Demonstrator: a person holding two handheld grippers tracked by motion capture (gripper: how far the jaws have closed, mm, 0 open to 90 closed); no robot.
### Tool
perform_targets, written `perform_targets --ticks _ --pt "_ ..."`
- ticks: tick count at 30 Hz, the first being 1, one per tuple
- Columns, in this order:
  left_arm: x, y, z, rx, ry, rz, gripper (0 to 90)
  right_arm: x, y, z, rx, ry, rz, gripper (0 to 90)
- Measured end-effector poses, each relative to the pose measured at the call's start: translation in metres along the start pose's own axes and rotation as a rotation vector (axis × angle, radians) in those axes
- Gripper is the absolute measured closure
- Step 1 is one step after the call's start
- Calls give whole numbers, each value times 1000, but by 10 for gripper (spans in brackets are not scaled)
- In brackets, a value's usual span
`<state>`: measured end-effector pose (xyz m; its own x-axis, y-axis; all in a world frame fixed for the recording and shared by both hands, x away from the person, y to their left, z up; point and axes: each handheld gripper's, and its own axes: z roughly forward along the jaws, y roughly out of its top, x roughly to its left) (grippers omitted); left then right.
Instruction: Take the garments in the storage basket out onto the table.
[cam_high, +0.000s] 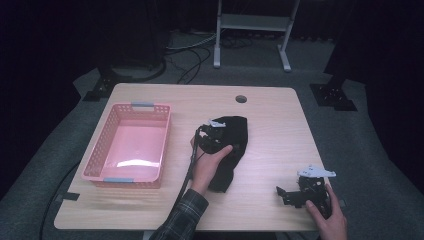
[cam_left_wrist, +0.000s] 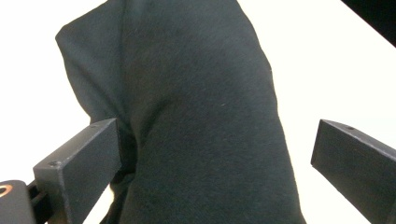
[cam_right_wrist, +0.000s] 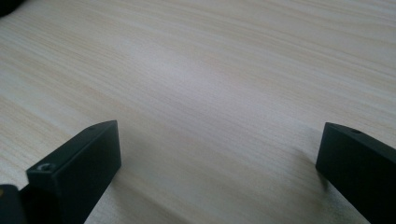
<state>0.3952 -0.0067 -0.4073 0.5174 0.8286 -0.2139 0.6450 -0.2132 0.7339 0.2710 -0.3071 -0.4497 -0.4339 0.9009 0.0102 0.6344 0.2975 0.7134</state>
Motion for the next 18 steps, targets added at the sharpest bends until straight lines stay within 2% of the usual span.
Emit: perform_targets --ticks 3,10,15,18 --pt "-1 1 -2 -14 -1 6 10 0 0 0 -1 0 -1 0" --pt "-4 3 -15 -92 -31 20 10 0 0 0 0 0 0 0" --pt "-5 7 -31 -167 -57 43 10 0 0 0 0 0 0 0" --pt "-7 8 -41 -230 -68 60 10 0 0 0 0 0 0 0"
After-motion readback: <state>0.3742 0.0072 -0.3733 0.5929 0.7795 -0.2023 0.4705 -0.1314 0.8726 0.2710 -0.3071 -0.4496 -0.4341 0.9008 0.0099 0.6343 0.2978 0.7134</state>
